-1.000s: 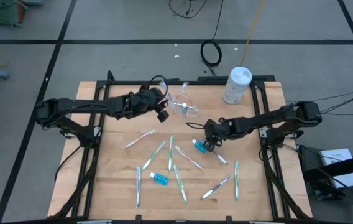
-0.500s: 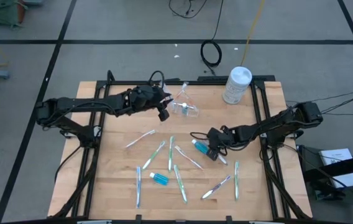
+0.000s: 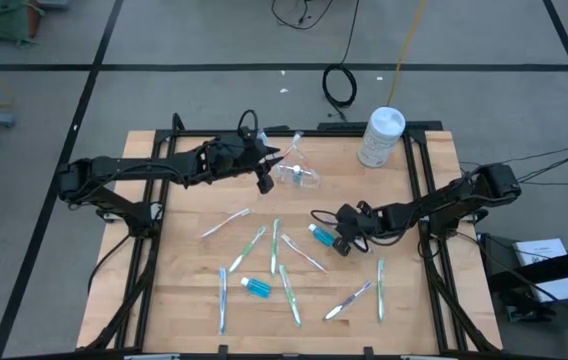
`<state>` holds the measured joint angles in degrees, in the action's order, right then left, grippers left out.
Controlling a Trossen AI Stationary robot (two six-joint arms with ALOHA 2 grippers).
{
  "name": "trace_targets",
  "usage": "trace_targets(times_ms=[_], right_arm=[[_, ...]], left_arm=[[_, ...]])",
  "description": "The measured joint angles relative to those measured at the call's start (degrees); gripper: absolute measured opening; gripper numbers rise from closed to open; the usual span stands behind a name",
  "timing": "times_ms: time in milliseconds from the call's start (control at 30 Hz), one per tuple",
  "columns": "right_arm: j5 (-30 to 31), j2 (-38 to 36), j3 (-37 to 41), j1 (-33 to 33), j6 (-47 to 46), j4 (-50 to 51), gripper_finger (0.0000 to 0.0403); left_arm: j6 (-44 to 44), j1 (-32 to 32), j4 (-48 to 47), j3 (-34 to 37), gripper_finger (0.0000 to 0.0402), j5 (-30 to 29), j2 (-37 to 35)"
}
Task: Pick & Place toothbrushing station
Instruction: Put the purple toothbrush into the transparent organizer
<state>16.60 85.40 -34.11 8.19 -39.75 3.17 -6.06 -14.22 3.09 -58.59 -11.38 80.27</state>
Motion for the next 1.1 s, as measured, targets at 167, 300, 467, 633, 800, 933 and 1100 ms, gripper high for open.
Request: trace_targets(times_ms=[167,300,467,633,800,933,1100], right_arm=[[1.3,-1.2,-0.1,0.3,0.7,-1.7,0.0008],[4.5,-4.7,-1.9,-0.3,6.5,-2.2,0.0004],[7.6,-10.5,-2.7,-0.8,16.7,-7.1,0.0001],[4.7,-14.6,-2.8,-1.4,34.1,-22.7,0.0001],[-3.3,-14.9,-2.8,-1.3,51.3,-39.5,0.0001],[-3.2,-14.3,-2.8,-3.1,60.6,-51.3,0.0001],[-3.3,-12.8,-2.8,-7.9,65.4,-57.4,0.0001]], left_arm=[[-0.3,0.0,-0.6,0.0,0.0115,0.0,0.0],[-1.4,0.4,-4.7,0.0,0.0115,-0.1,0.0],[-1.7,3.1,-11.5,0.1,0.0115,-2.6,-2.3],[4.5,5.9,-18.3,0.1,0.0115,-5.2,-6.1],[11.6,8.5,-25.7,0.0,0.0115,-5.2,-12.0],[12.7,10.6,-26.5,0.0,0.0115,-7.8,-16.3],[12.7,12.4,-27.1,0.0,0.0115,-11.5,-19.4]])
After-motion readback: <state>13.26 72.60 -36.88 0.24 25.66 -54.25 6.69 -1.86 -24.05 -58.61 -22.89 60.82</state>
